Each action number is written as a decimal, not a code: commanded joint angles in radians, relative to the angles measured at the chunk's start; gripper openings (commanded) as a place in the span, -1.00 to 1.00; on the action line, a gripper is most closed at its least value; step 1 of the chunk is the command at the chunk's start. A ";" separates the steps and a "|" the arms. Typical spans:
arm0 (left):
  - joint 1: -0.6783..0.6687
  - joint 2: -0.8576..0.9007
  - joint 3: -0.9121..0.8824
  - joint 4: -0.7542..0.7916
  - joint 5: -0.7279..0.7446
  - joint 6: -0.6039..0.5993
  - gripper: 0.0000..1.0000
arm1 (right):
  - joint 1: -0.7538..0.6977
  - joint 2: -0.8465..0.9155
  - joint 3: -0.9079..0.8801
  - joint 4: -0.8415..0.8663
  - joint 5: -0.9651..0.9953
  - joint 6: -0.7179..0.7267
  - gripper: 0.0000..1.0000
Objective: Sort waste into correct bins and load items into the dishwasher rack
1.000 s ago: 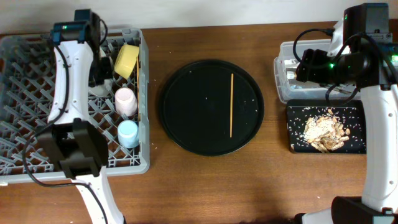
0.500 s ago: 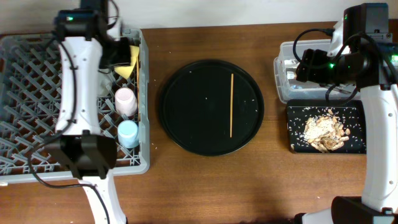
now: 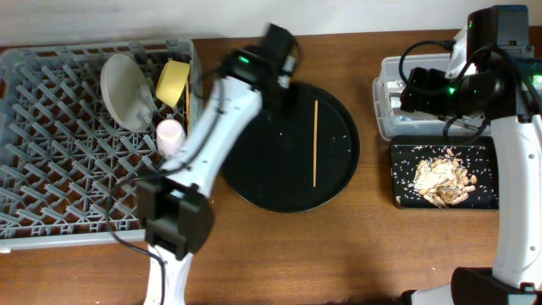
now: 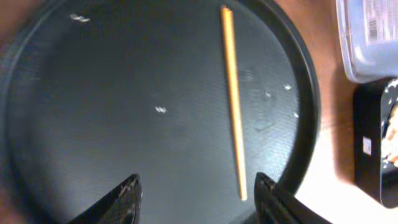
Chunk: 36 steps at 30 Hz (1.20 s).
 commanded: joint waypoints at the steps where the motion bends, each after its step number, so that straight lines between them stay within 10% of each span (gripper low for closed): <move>1: -0.064 0.058 -0.039 0.050 -0.063 -0.071 0.13 | -0.002 0.002 -0.005 -0.008 0.005 0.005 0.79; 22: -0.185 0.304 -0.040 0.154 -0.155 -0.081 -0.11 | -0.002 0.002 -0.009 -0.039 0.005 0.002 0.79; 36: -0.187 0.340 -0.039 0.154 -0.155 -0.081 -0.98 | -0.002 0.002 -0.009 -0.042 0.005 0.002 0.79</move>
